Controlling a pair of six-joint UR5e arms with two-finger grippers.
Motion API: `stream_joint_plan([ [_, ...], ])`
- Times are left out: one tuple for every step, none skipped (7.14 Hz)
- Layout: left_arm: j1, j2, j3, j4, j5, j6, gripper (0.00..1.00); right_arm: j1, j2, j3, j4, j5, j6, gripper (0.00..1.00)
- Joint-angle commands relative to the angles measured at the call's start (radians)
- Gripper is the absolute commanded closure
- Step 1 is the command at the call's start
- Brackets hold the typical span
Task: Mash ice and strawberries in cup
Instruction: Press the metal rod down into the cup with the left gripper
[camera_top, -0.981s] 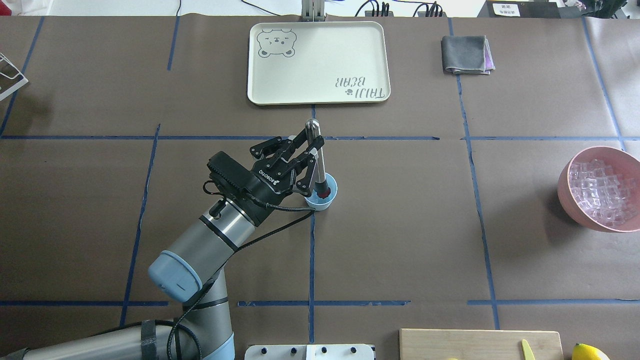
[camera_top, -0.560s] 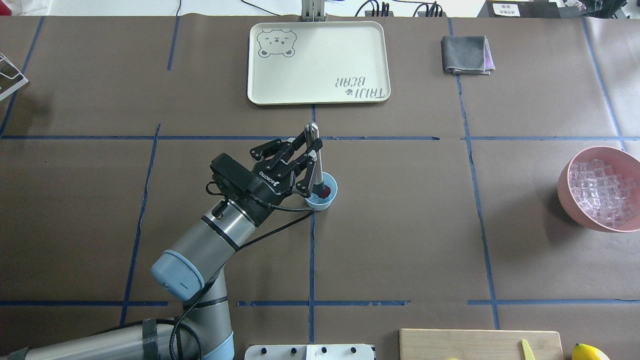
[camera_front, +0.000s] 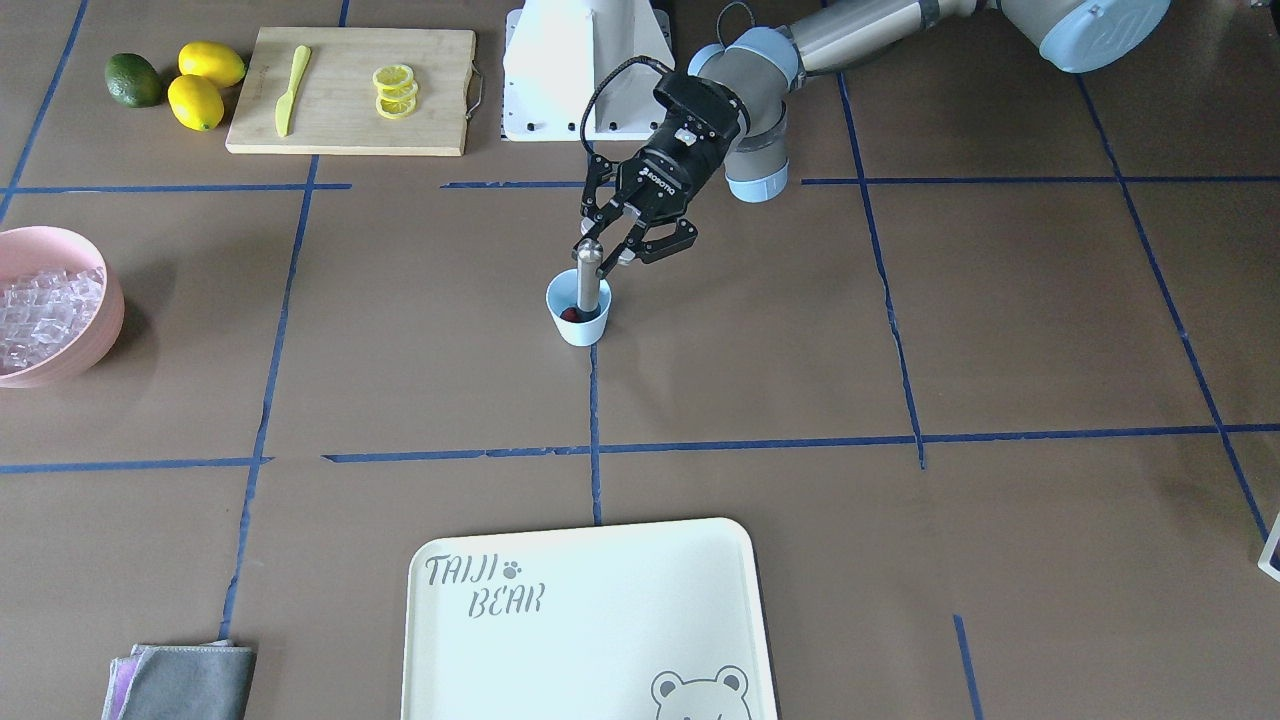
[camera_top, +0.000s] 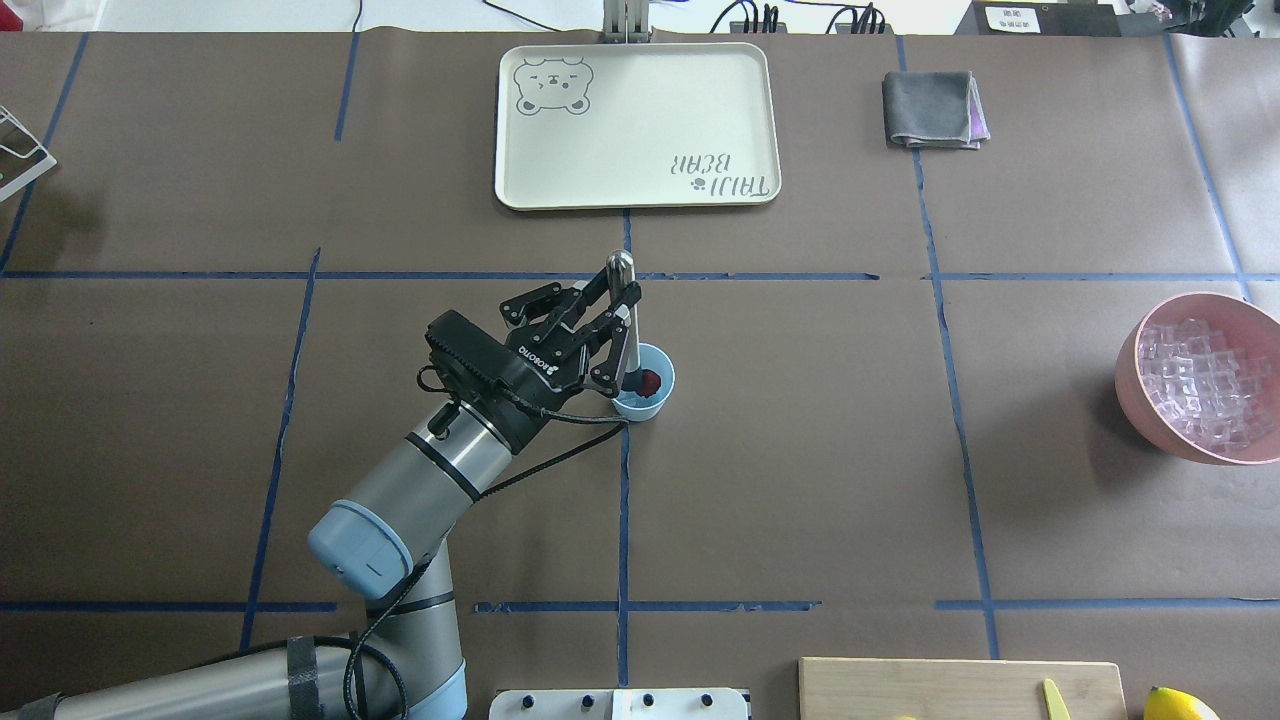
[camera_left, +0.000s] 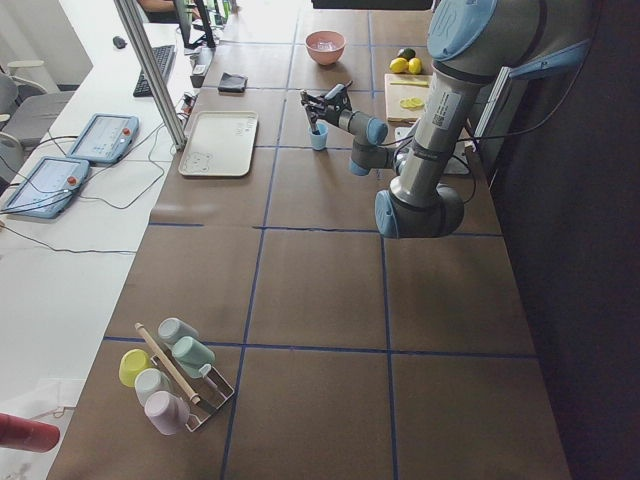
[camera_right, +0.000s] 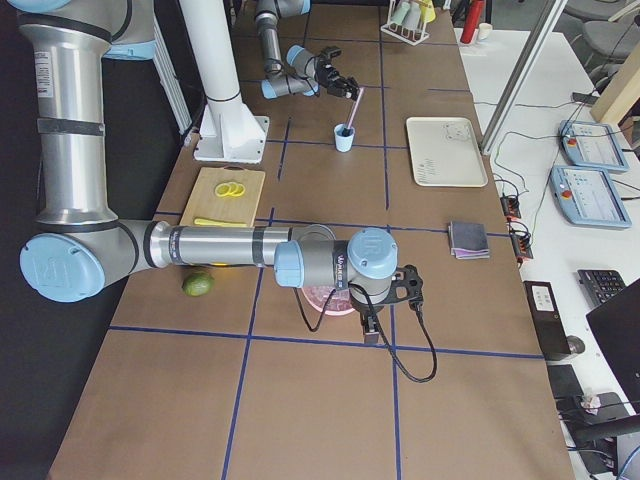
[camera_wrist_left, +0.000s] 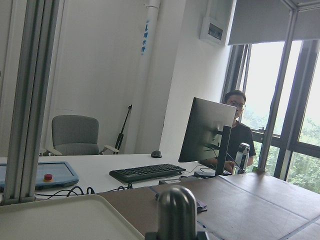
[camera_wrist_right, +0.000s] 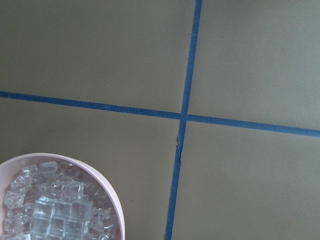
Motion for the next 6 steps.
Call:
stream_joint_plan([
  [0.001, -0.001, 0.015, -0.001, 0.002, -0.001, 1.0, 0.0, 0.0, 0.0, 0.0, 0.002, 0.001, 0.0],
  [0.001, -0.001, 0.015, 0.001, 0.002, -0.001, 1.0, 0.0, 0.0, 0.0, 0.0, 0.002, 0.0, 0.0],
  [0.001, -0.003, 0.015, 0.001, 0.004, -0.001, 1.0, 0.0, 0.002, -0.002, 0.0, 0.002, 0.0, 0.0],
  [0.003, -0.009, 0.016, 0.001, 0.004, -0.001, 1.0, 0.0, 0.002, -0.002, 0.0, 0.002, 0.0, 0.0],
  [0.003, -0.018, 0.016, 0.001, 0.004, -0.001, 1.0, 0.0, 0.002, -0.002, -0.001, 0.002, 0.0, 0.0],
  [0.001, -0.023, 0.012, 0.002, 0.004, -0.001, 1.0, 0.0, 0.002, -0.002, -0.002, 0.002, 0.0, 0.0],
])
